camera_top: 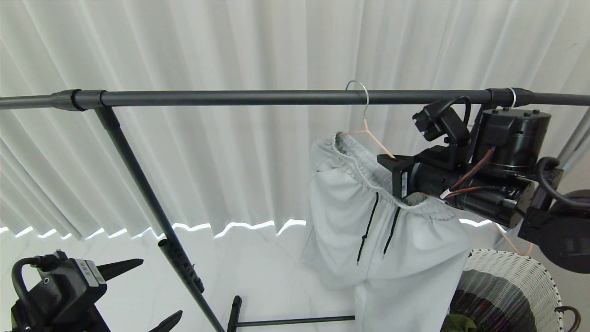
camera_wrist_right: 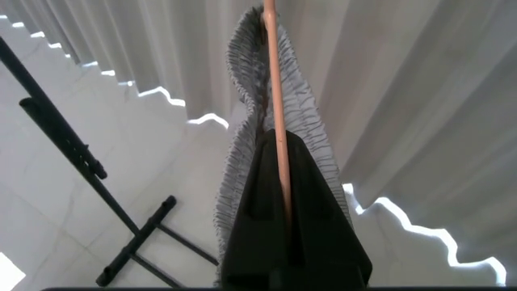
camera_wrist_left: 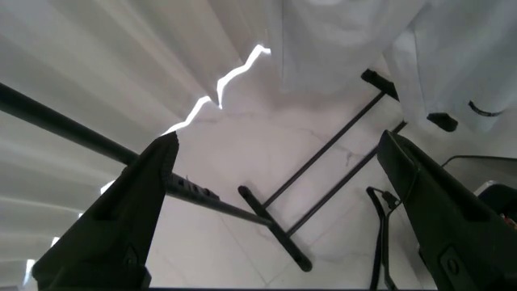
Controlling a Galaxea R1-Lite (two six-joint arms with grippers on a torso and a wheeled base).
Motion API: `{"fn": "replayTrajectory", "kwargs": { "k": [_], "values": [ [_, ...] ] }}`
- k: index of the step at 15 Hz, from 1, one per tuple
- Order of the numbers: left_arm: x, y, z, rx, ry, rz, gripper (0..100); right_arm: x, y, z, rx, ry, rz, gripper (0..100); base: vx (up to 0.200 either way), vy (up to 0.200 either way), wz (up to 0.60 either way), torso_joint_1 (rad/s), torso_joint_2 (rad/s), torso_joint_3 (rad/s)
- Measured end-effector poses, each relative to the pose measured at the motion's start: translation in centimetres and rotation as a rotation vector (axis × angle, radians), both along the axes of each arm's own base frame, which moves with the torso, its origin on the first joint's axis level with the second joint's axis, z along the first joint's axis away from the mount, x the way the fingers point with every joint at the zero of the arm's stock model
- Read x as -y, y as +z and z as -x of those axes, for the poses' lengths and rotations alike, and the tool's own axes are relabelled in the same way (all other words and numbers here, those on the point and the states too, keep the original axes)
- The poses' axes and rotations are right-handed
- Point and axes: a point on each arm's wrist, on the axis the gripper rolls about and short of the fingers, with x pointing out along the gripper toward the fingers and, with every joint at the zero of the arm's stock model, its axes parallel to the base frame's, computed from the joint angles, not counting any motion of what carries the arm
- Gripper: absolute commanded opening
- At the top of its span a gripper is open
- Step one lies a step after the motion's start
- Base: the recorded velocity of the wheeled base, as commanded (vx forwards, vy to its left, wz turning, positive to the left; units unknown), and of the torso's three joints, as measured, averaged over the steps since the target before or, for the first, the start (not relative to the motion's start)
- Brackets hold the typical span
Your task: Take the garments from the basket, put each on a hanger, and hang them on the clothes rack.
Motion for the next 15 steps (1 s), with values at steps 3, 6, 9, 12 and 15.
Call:
{"fn": "replayTrajectory", "kwargs": {
  "k": [3, 6, 9, 12, 15],
  "values": [
    [0.07, 0.05, 0.07, 0.005, -0.008, -0.001, 100, -0.09, -0.36, -0.33, -0.009, -0.005, 0.006, 0, 0.0, 0.0, 0.0, 0.0, 0.0, 0.0],
    [0.12, 0.07, 0.1, 0.008, -0.013, -0.003, 100, -0.07, -0.46, -0.46, -0.011, -0.01, 0.009, 0, 0.0, 0.0, 0.0, 0.0, 0.0, 0.0],
    [0.12, 0.17, 0.05, 0.012, -0.011, -0.002, 100, -0.08, -0.34, -0.48, -0.001, -0.077, 0.011, 100, 0.0, 0.0, 0.0, 0.0, 0.0, 0.0],
    [0.11, 0.19, 0.03, 0.012, -0.009, -0.003, 100, -0.07, -0.13, -0.25, 0.007, -0.082, 0.005, 100, 0.0, 0.0, 0.0, 0.0, 0.0, 0.0],
    [0.06, 0.3, -0.07, 0.016, 0.003, -0.006, 100, 0.24, 0.42, 0.41, 0.021, -0.079, -0.007, 100, 0.0, 0.0, 0.0, 0.0, 0.0, 0.0]
  ]
}}
